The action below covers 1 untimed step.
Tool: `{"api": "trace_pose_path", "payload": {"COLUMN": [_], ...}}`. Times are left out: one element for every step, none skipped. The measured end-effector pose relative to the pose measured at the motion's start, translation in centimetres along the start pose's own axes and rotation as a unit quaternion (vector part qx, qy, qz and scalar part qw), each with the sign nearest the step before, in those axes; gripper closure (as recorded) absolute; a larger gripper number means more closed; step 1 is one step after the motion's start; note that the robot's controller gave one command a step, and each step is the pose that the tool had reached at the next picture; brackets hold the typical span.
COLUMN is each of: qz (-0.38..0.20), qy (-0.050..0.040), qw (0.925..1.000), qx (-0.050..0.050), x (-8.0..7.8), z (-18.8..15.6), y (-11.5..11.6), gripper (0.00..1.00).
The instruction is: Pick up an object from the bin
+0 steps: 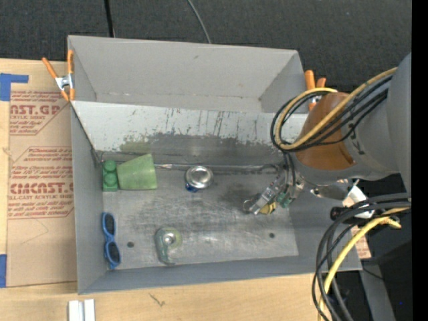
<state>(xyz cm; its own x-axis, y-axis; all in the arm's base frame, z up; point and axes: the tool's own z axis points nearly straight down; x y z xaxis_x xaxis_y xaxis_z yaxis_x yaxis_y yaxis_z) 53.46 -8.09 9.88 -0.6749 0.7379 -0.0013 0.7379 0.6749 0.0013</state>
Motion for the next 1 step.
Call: {"api": "trace_pose_path", "payload": {"qz": [-0.001], "qy": [-0.0021], "qw": [1.0], "qx": [-0.002], "x": [-0.08], "z": [-8.12], "y": [0.13], "gripper": [1.0]}}
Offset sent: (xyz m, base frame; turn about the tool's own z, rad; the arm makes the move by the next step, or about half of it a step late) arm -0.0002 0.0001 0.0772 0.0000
